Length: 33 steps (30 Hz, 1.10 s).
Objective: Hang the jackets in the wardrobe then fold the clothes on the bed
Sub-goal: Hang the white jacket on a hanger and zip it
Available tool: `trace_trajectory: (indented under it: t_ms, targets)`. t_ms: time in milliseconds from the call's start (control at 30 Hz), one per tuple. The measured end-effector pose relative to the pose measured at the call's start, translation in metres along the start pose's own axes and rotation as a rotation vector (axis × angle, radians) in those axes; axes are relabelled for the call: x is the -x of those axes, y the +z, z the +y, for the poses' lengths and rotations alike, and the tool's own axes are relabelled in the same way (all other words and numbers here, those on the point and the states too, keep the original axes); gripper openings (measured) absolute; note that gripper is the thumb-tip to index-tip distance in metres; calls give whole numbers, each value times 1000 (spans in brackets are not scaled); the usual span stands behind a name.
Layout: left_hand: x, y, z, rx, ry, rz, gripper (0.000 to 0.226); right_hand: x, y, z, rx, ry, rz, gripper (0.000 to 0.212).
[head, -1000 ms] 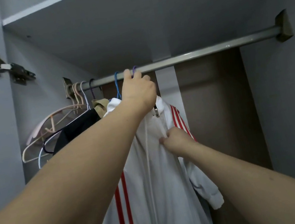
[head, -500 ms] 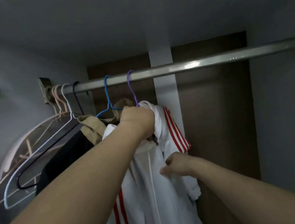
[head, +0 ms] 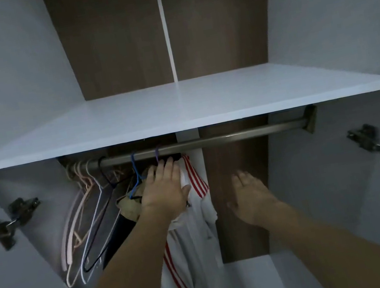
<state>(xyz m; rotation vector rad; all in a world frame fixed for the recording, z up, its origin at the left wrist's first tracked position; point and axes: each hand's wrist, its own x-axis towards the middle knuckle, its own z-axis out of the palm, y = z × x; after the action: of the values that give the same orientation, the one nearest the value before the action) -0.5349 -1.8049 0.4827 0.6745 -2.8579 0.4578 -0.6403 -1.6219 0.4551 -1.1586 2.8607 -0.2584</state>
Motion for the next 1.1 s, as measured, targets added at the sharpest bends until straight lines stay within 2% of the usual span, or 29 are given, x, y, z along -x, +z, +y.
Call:
trace_trajectory:
  t_ms: [100,233,633,900,1033,1100]
  targets:
    - [23,-24,8,88,29,52,71,45,-34,17,38,38,8,77]
    - [53,-46,28,71,94,119,71,95,-61,31,21,37,74,74]
    - [132,-85,116,214,296,293,68,228,-87,79,33,146,119,72]
    - [159,-123,136,381,552,463,62,312,-100,72,71,260,373,65]
    - [179,-135,154,341,776,522,64,365,-103,56,152,304,551,62]
    - [195,-144,170,396,843,546,65,398,-103,51,201,330,625,60]
